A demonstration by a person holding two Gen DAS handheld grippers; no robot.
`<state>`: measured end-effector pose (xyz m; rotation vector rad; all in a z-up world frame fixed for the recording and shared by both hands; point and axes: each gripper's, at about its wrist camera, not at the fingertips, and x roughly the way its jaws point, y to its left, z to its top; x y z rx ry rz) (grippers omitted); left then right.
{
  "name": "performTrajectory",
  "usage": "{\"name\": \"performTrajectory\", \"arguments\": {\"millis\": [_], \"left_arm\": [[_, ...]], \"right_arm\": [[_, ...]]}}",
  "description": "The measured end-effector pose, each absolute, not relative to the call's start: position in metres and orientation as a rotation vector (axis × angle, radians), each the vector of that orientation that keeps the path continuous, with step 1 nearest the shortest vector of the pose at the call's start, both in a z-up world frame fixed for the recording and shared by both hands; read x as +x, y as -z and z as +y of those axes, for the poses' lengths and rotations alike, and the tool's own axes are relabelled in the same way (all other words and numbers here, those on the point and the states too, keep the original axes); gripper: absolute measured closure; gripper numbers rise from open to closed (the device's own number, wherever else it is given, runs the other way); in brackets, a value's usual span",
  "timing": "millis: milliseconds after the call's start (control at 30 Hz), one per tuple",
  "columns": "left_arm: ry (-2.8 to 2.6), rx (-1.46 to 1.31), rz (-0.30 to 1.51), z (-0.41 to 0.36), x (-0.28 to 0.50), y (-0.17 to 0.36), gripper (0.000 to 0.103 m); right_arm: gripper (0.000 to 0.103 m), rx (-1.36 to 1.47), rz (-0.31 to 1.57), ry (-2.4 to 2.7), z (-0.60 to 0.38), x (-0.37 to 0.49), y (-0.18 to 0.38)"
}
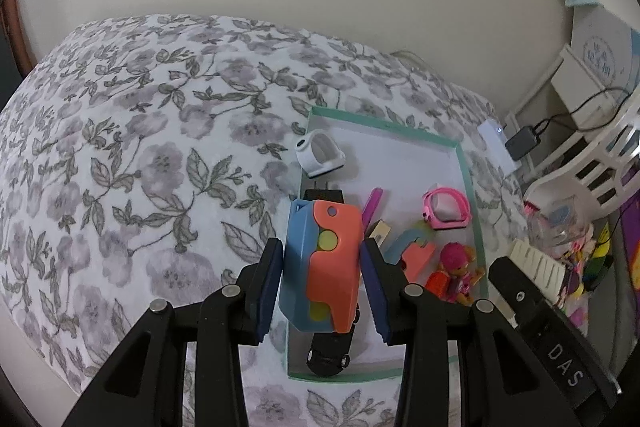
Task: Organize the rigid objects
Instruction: 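Carry the block and cream clip into the tray and open both tools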
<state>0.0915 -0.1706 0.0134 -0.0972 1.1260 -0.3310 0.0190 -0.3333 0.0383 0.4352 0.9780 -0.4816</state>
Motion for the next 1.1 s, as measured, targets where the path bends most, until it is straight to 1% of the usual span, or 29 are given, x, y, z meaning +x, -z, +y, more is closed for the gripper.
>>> {"name": "performTrajectory", "arguments": {"millis": [200,300,433,867,900,1033,1100], "left_arm": [[0.363,-0.071,1.175,-0.184,0.092,0.004,0.062],[0.372,-0.031,1.171,-0.192,0.09,0.006,0.064],[0.376,0.019,1.193,-0.2,0.089,0.016,0.064],[0.309,0.021,1.275,-0.193,0.096,0.038,0.064],[0.305,0.02,1.278,-0.192,0.097,0.038,0.063],[0.281,0.029,1.279,-0.19,0.098,0.039,0.062],[0.266,0.037,1.277,-0.189,0.099,0.038,0.059]], "right_arm": [[0.04,0.429,1.037,0.496,-0.335,0.023,-0.02],[0.04,0.428,1.07,0.514,-0.339,0.023,-0.01],[0.04,0.441,1.107,0.528,-0.345,0.022,0.003],[0.039,0.476,1.236,0.523,-0.351,0.023,0.045],[0.039,0.477,1.24,0.528,-0.351,0.023,0.047],[0.039,0.47,1.254,0.541,-0.353,0.022,0.05],[0.039,0.471,1.258,0.543,-0.353,0.022,0.051]]}}
